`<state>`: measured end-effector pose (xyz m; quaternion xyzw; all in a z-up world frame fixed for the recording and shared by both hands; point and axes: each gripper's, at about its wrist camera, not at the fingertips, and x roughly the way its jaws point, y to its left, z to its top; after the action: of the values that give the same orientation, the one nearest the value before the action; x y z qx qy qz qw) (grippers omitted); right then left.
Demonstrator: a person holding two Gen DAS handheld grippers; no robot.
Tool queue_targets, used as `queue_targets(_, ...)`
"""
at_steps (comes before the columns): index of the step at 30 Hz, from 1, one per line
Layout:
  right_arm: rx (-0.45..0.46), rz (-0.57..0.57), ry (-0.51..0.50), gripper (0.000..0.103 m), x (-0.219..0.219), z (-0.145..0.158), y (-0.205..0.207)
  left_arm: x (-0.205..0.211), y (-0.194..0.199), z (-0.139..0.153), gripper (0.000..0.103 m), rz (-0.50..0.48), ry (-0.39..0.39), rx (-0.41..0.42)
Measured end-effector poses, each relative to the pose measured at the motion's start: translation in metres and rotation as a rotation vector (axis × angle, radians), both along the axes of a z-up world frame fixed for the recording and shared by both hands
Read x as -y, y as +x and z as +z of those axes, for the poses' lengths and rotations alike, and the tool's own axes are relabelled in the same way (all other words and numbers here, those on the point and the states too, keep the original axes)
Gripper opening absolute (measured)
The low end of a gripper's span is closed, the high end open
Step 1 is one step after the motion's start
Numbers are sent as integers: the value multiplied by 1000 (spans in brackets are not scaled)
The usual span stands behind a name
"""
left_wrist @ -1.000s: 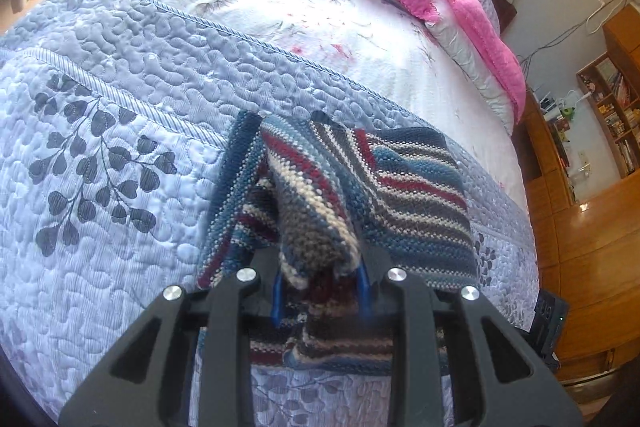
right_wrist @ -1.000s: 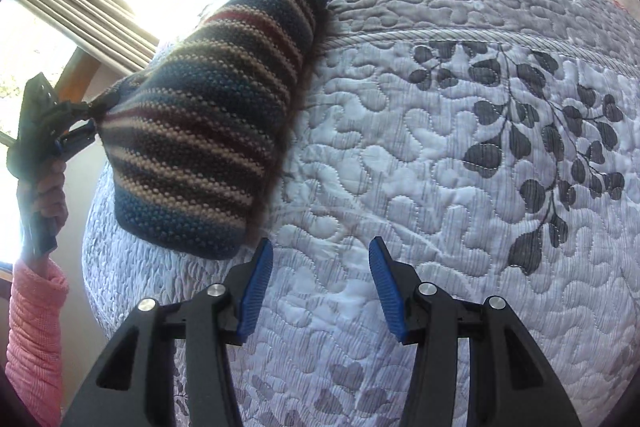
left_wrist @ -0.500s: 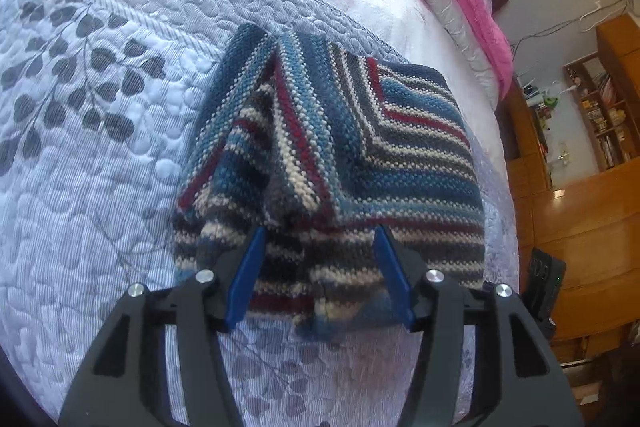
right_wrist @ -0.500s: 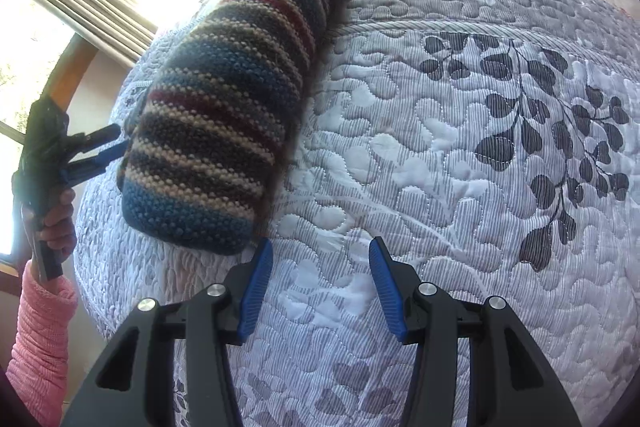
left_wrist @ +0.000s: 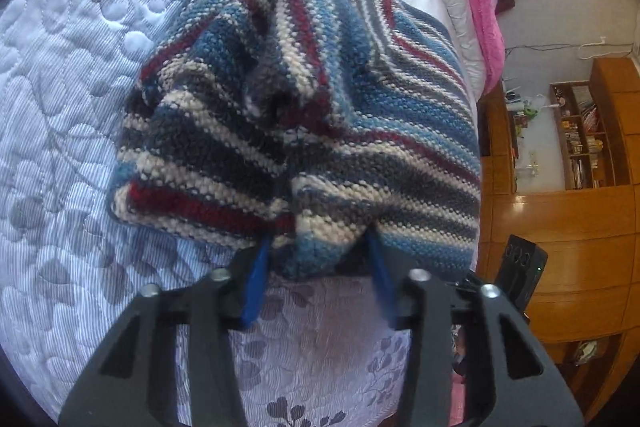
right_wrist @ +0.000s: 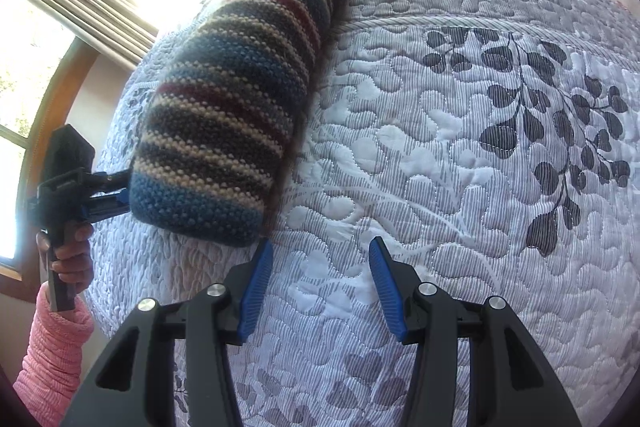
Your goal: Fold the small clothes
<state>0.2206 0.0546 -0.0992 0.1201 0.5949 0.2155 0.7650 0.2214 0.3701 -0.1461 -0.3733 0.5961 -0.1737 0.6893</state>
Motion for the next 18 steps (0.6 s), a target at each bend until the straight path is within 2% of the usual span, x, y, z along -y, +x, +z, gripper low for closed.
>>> queue_targets(2,2,-3,5,51,2,2,0,-9,1,-5,18,48,-57,-22)
queue_targets(4,4,-2,-2,51,2,3,0,-20,-2,8,16,89,-76,17)
queue_targets(9,1,-2,4,51,0,1,2,-48,-9,71,15,117,-13,193)
queue_targets(11,0,6,10,51,-3,-1,3,-55,-11,86,15,87,81,232)
queue_targets(14,0,18,17,51,-11,-2,3,-56,-9,68,16,21,220,203)
queue_targets(15,-1,18,25,51,-12,-2,4,-58,-7,54,16,0,235,177)
queue_targets(18,-15,3,86,52,-19,1,9,-59,-7,10,17,-14,214,86)
